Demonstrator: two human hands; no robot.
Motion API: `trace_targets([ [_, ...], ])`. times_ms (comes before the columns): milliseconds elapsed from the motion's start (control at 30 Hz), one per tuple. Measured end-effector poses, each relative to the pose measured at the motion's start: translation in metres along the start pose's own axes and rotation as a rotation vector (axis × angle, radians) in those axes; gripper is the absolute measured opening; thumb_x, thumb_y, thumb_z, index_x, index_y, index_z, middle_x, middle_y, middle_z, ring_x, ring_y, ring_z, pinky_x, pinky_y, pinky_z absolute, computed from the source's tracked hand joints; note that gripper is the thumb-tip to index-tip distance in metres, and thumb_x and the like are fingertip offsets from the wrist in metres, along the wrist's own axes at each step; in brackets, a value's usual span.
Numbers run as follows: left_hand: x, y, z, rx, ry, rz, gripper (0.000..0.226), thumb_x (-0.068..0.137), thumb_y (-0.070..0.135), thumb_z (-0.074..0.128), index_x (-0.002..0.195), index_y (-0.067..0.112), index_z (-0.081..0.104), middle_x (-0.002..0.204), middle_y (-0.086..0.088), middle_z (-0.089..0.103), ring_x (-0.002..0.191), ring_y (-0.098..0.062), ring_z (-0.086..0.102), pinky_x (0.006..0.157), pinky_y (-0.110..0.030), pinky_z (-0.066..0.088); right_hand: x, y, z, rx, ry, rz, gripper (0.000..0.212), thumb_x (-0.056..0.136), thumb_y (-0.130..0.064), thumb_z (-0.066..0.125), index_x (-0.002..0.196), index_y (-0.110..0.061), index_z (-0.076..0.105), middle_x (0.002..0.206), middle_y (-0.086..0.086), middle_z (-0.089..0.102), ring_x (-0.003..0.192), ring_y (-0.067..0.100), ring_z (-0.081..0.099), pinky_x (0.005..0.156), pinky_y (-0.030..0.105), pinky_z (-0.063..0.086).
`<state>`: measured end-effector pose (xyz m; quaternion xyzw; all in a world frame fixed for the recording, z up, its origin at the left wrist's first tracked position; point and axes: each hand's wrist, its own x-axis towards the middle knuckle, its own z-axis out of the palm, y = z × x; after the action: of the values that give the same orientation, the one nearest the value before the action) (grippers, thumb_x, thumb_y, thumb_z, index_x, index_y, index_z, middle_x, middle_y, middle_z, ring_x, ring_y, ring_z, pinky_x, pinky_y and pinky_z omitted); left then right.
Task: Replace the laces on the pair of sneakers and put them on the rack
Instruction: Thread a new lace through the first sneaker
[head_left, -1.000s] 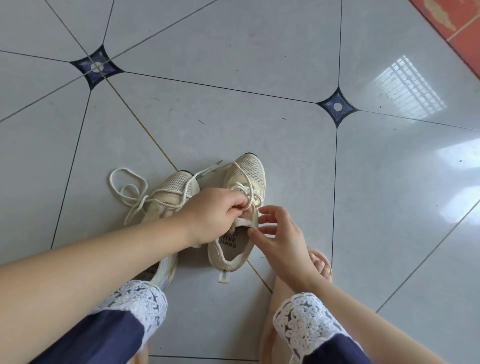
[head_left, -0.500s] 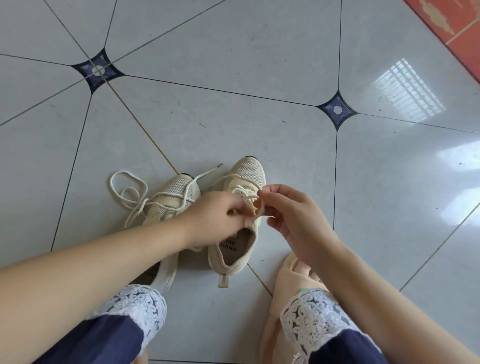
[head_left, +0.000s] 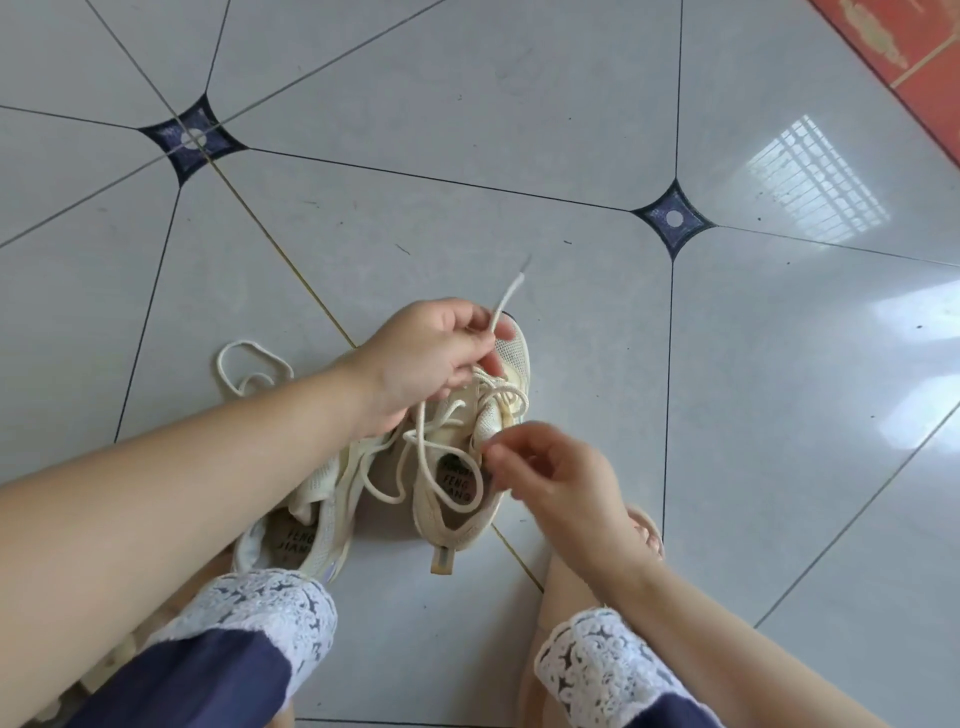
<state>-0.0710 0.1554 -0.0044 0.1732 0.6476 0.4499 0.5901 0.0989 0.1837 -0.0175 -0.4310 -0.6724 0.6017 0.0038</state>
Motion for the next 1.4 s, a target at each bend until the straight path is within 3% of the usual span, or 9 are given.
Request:
trace_targets([
  [100, -0.003, -0.012, 0.006, 0.311, -0.002, 0.085, 0.016, 0.092, 0.019, 0.053, 0.092, 0.013, 0.067, 0.045, 0.012, 0.047, 0.038, 0.001, 0.039, 0.043, -0.009, 0.031, 0.013, 0.009, -0.008, 0.1, 0.184, 0.157, 0.006, 0.083, -0.022, 0.064, 0.077, -0.024, 0.062, 0.064, -0.013, 0.065, 0.06, 0.004, 0.063, 0.061, 0.023, 0.051],
  [200, -0.002, -0.02, 0.005, 0.485, 0.051, 0.128, 0.015, 0.088, 0.021, 0.058, 0.079, 0.013, 0.066, 0.044, 0.016, 0.052, 0.039, 0.004, 0.044, 0.045, -0.006, 0.031, 0.019, 0.015, -0.007, 0.109, 0.169, 0.238, 0.013, 0.081, -0.032, 0.066, 0.083, -0.021, 0.061, 0.064, -0.016, 0.064, 0.059, 0.003, 0.063, 0.06, 0.023, 0.054],
  [333, -0.001, -0.025, 0.006, 0.562, 0.061, 0.142, 0.011, 0.085, 0.015, 0.062, 0.074, 0.017, 0.061, 0.047, 0.021, 0.054, 0.042, 0.01, 0.047, 0.046, -0.004, 0.033, 0.024, 0.019, -0.004, 0.064, 0.125, 0.274, 0.02, 0.076, -0.038, 0.067, 0.081, -0.019, 0.063, 0.061, -0.017, 0.065, 0.058, 0.004, 0.063, 0.066, 0.028, 0.057],
  [567, -0.002, -0.033, 0.015, 0.618, 0.07, 0.151, 0.007, 0.084, 0.015, 0.063, 0.085, 0.012, 0.07, 0.068, 0.011, 0.061, 0.064, 0.004, 0.054, 0.063, 0.0, 0.036, 0.026, 0.021, -0.007, 0.183, 0.129, 0.291, 0.013, 0.084, -0.022, 0.065, 0.074, -0.016, 0.071, 0.065, -0.001, 0.071, 0.064, 0.008, 0.068, 0.064, 0.021, 0.056],
  [767, -0.006, -0.041, 0.015, 0.723, 0.085, 0.183, 0.004, 0.08, 0.011, 0.063, 0.08, 0.009, 0.067, 0.061, 0.01, 0.054, 0.052, 0.008, 0.048, 0.055, -0.005, 0.035, 0.026, 0.022, -0.01, 0.45, 0.052, 0.358, 0.009, 0.086, -0.011, 0.064, 0.086, -0.008, 0.072, 0.076, 0.009, 0.073, 0.07, 0.012, 0.068, 0.063, 0.016, 0.052],
  [933, -0.002, -0.039, 0.019, 0.75, 0.099, 0.284, 0.006, 0.08, 0.012, 0.065, 0.083, 0.01, 0.069, 0.083, 0.004, 0.054, 0.064, 0.002, 0.046, 0.06, -0.008, 0.031, 0.026, 0.024, -0.009, 0.463, 0.046, 0.334, 0.01, 0.086, -0.014, 0.064, 0.084, -0.01, 0.073, 0.073, 0.005, 0.072, 0.07, 0.01, 0.068, 0.064, 0.016, 0.052],
  [1067, 0.001, -0.037, 0.018, 0.809, 0.093, 0.289, 0.006, 0.077, 0.008, 0.061, 0.079, 0.01, 0.067, 0.079, 0.005, 0.058, 0.07, -0.006, 0.047, 0.061, -0.007, 0.033, 0.025, 0.025, -0.01, 0.527, 0.025, 0.354, 0.01, 0.086, -0.012, 0.064, 0.086, -0.007, 0.073, 0.076, 0.008, 0.072, 0.072, 0.012, 0.068, 0.066, 0.017, 0.052],
  [1200, 0.001, -0.038, 0.015, 0.869, 0.074, 0.252, 0.01, 0.08, 0.017, 0.061, 0.084, 0.019, 0.069, 0.078, 0.009, 0.058, 0.074, -0.009, 0.051, 0.07, -0.024, 0.041, 0.025, 0.026, -0.011, 0.523, 0.015, 0.348, 0.01, 0.086, -0.011, 0.063, 0.084, -0.009, 0.073, 0.077, 0.008, 0.071, 0.073, 0.012, 0.067, 0.068, 0.019, 0.052],
  [1400, 0.006, -0.032, 0.016, 1.015, 0.005, 0.259, 0.016, 0.085, 0.034, 0.058, 0.093, 0.027, 0.07, 0.075, 0.013, 0.055, 0.078, -0.006, 0.046, 0.07, -0.024, 0.037, 0.025, 0.027, -0.011, 0.496, 0.009, 0.335, 0.012, 0.087, -0.009, 0.061, 0.085, -0.008, 0.073, 0.077, 0.008, 0.072, 0.072, 0.011, 0.067, 0.068, 0.018, 0.052],
])
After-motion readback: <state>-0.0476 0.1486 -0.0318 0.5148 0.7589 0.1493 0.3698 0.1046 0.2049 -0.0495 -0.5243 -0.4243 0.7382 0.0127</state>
